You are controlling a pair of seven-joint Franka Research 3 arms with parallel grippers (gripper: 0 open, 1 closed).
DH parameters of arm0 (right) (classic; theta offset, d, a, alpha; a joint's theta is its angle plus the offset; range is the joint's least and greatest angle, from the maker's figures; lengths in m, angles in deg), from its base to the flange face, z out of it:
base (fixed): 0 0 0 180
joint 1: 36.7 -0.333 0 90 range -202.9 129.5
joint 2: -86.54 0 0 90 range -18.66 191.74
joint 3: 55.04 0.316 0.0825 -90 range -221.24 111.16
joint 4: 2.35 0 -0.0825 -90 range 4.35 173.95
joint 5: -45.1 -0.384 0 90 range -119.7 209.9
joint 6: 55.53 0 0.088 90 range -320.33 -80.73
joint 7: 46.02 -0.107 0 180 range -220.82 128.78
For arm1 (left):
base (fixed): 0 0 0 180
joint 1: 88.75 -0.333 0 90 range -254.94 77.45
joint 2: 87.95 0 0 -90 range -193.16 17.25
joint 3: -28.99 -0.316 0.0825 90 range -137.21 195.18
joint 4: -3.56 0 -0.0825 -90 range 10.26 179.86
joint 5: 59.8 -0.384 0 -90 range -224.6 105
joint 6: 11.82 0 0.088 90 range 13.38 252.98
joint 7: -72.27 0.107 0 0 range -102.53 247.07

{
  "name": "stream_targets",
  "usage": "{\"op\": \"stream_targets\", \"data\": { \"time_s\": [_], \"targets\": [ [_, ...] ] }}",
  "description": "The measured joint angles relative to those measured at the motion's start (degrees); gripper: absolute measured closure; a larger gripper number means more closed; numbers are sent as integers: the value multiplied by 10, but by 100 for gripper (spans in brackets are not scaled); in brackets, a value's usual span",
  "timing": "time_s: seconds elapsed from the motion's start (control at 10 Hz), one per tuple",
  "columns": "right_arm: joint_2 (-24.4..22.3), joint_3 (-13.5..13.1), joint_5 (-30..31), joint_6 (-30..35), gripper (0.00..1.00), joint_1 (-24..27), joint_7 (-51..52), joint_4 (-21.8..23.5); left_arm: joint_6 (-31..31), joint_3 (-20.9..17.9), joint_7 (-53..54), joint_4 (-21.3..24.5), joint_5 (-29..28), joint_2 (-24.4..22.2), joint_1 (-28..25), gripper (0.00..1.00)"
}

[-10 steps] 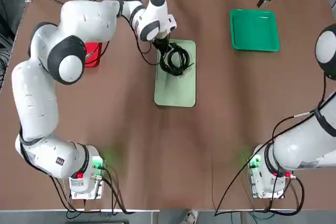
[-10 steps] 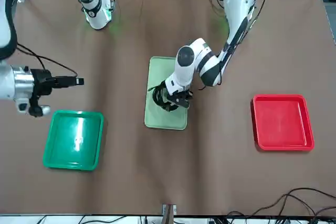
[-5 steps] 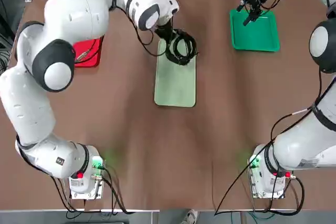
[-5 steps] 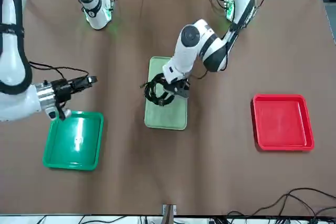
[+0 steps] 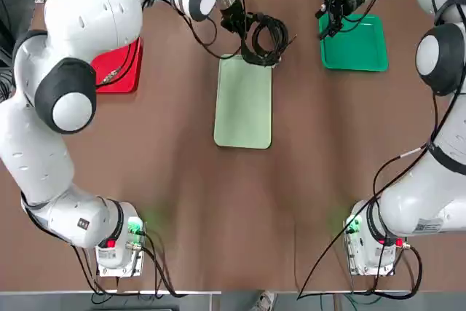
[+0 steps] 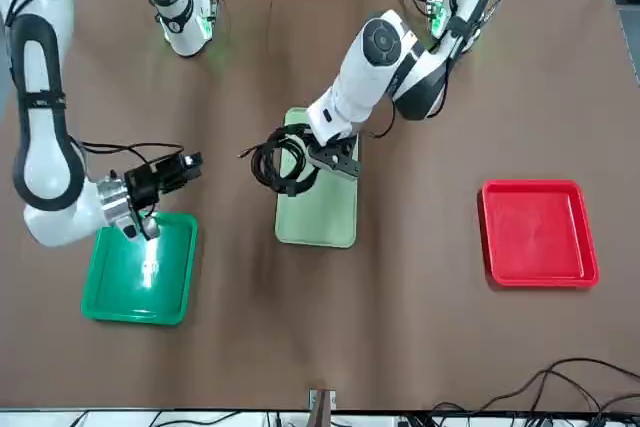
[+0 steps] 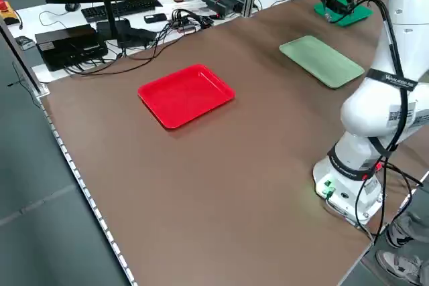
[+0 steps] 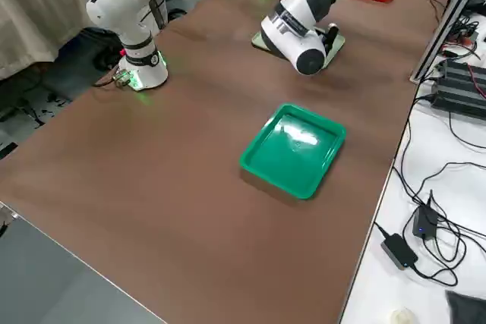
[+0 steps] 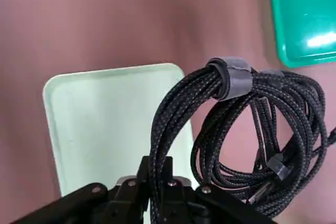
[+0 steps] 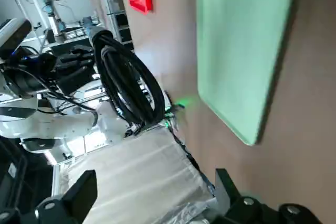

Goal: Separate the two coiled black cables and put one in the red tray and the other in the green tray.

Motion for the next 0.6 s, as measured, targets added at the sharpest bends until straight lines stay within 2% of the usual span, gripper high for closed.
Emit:
{"op": "stream_targets", "data": {
  "time_s": [0.3, 0.6],
  "targets": [
    [1, 1, -38, 0, 1, -20, 0, 0, 0, 0, -5, -37, 35, 26, 17, 89],
    [1, 1, -45, 2, 2, -24, 0, 1, 0, 0, -31, -77, 37, 62, 42, 89]
  ]
}}
